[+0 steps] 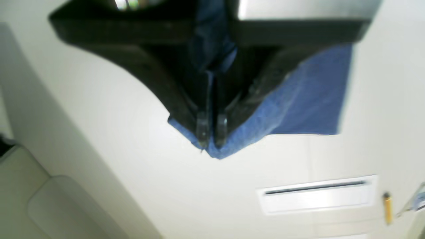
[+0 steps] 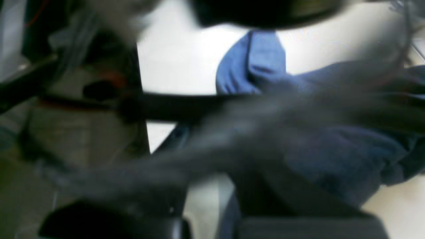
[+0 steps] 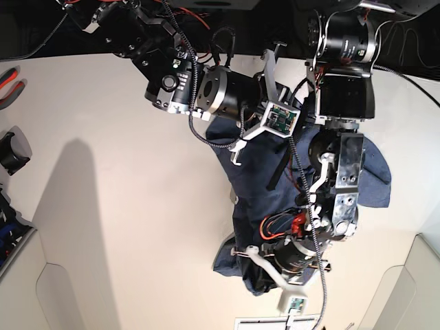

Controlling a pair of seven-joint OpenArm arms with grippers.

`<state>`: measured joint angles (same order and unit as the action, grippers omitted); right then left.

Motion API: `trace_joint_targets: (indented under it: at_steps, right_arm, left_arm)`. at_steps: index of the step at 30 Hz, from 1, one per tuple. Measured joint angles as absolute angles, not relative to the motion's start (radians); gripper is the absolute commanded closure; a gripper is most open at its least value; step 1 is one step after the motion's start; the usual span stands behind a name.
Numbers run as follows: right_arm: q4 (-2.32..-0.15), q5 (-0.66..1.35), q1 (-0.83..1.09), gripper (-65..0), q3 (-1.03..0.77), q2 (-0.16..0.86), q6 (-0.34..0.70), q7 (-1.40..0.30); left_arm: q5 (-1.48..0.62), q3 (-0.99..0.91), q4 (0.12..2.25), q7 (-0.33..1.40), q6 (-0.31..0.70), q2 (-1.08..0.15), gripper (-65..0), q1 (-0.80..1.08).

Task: Layout the t-shirt on the table in an organized manner, then fold the t-shirt properly
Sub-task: 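Lift the t-shirt with both grippers and shake it loose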

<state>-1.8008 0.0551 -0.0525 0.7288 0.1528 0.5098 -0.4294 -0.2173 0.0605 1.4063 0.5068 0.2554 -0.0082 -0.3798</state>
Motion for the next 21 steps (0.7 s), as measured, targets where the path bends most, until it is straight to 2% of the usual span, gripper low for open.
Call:
trace_joint_targets:
  at_steps: [3,8,11,12,13,15,16,21]
  right_arm:
    - [-1.801,0.052,-0.027,0.0,0.708,0.181,0.510,-0.430]
    - [-1.832,0.051,0.017,0.0,0.634,0.214,0.513,-0.431]
    - [-1.883,0.064,0.040,0.0,0.572,0.235,0.524,-0.427]
    - [-1.898,0.064,0.048,0.0,0.551,0.249,0.525,-0.427]
    - [-1.906,0.064,0.057,0.0,0.530,0.259,0.524,-0.429]
    - [-1.919,0.062,0.075,0.0,0.496,0.263,0.517,-0.455]
    - [-1.926,0.063,0.081,0.0,0.485,0.262,0.517,-0.454]
    - [-1.932,0.067,0.091,0.0,0.464,0.255,0.521,-0.453]
  left_arm:
    - [-0.218,0.078,1.332,0.506,0.260,0.036,0.0,-0.435]
    - [-0.306,0.099,1.267,0.506,0.365,0.139,0.0,-0.471]
    - [-0.334,0.162,1.217,0.504,0.448,0.155,0.0,-0.495]
    - [-0.332,0.185,1.196,0.499,0.446,0.154,0.0,-0.505]
    - [-0.326,0.215,1.169,0.489,0.450,0.149,-1.3,-0.517]
    - [-0.289,0.276,1.110,0.483,0.465,0.144,-22.0,-0.536]
    - [-0.274,0.303,1.081,0.463,0.465,0.144,-26.8,-0.540]
    - [-0.279,0.359,1.029,0.455,0.460,0.149,-27.3,-0.546]
